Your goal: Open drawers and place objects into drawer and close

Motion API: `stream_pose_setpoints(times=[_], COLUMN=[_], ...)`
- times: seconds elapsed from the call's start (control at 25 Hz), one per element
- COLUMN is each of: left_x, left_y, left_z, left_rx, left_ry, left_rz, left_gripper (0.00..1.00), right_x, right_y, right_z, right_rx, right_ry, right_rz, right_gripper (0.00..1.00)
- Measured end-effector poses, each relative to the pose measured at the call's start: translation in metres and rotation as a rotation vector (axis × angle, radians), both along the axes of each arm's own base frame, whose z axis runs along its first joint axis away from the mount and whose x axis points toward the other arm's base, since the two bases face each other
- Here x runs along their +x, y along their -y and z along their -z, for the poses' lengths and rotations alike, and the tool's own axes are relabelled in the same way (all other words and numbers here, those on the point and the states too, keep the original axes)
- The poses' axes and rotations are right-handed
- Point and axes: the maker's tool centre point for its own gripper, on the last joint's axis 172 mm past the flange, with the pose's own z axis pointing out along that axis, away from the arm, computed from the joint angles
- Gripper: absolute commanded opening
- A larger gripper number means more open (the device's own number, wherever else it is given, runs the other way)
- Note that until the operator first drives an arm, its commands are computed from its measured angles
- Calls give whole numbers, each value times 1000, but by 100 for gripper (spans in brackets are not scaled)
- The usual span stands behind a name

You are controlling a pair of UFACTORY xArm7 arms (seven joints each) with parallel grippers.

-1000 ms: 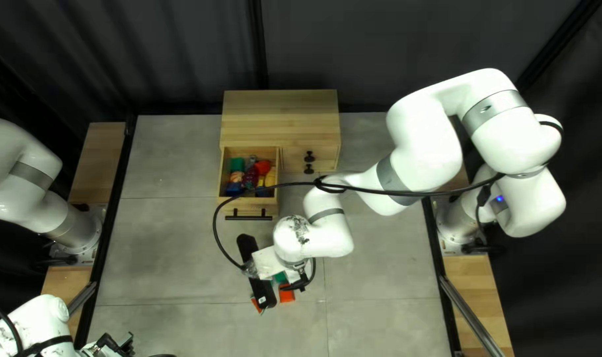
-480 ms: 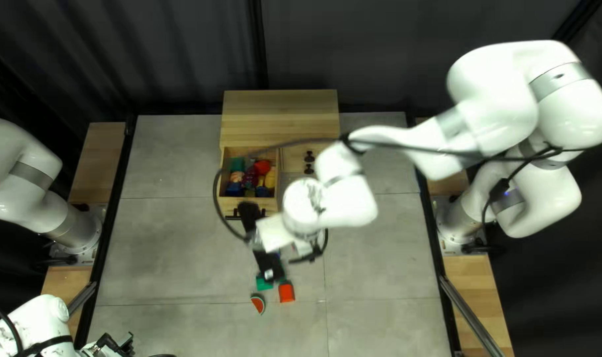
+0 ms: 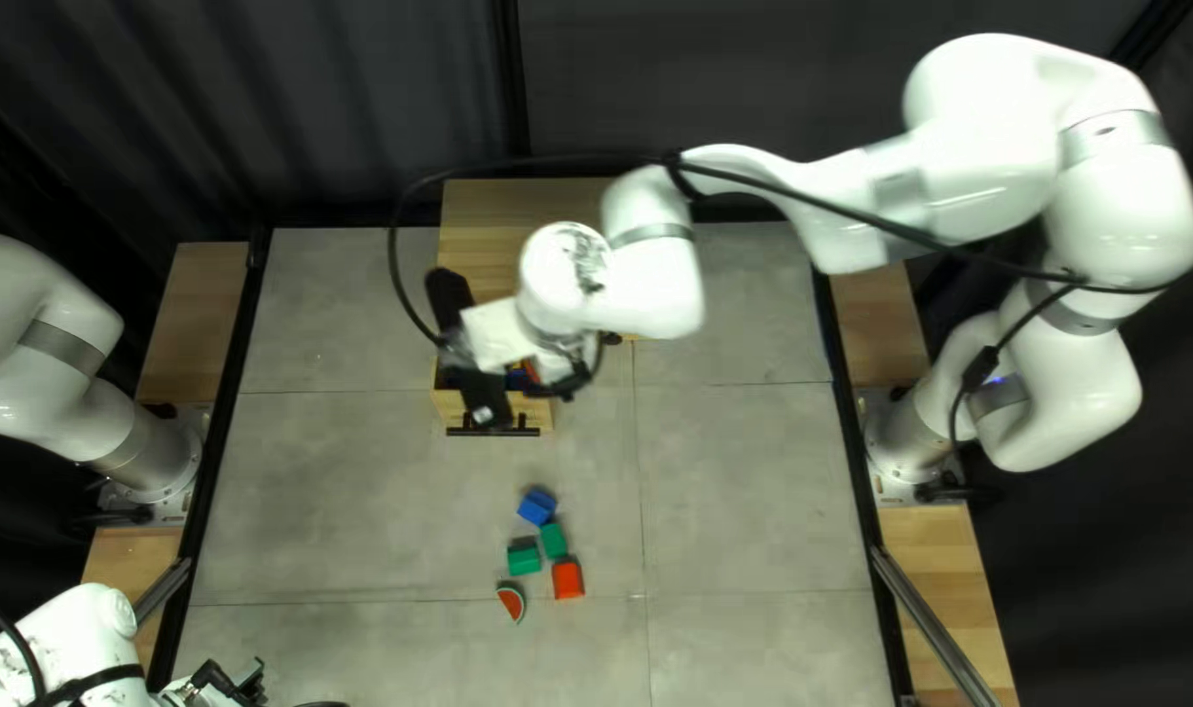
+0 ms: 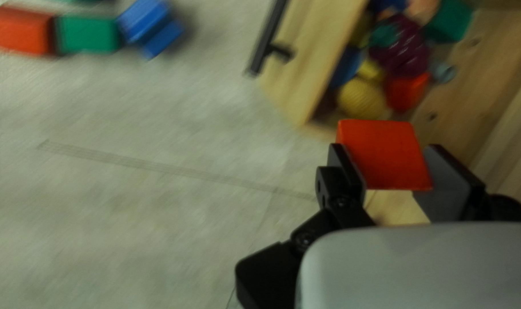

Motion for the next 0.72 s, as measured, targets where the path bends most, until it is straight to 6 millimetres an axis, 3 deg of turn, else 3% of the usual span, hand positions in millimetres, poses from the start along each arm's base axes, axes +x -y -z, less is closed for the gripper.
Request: stream_pose_setpoints(times=[0.2, 0.36, 0.52, 0.72], left_x=[0, 0, 0, 0], left_y=[0, 0, 0, 0], left_z=[0, 0, 0, 0], left_rx=[0, 0, 0, 0], left_ry=[0, 0, 0, 0], left_rz=[0, 0, 0, 0], left_gripper=[100, 100, 100, 100], right_x=[6, -7, -28, -58], right_y=[0, -20, -65, -148], right_z=[3, -4, -7, 8], right_rx=[6, 8, 24, 66], right_ry=[12, 7, -15, -46], right_rz=[7, 8, 9, -6], right_gripper=[100, 100, 100, 100])
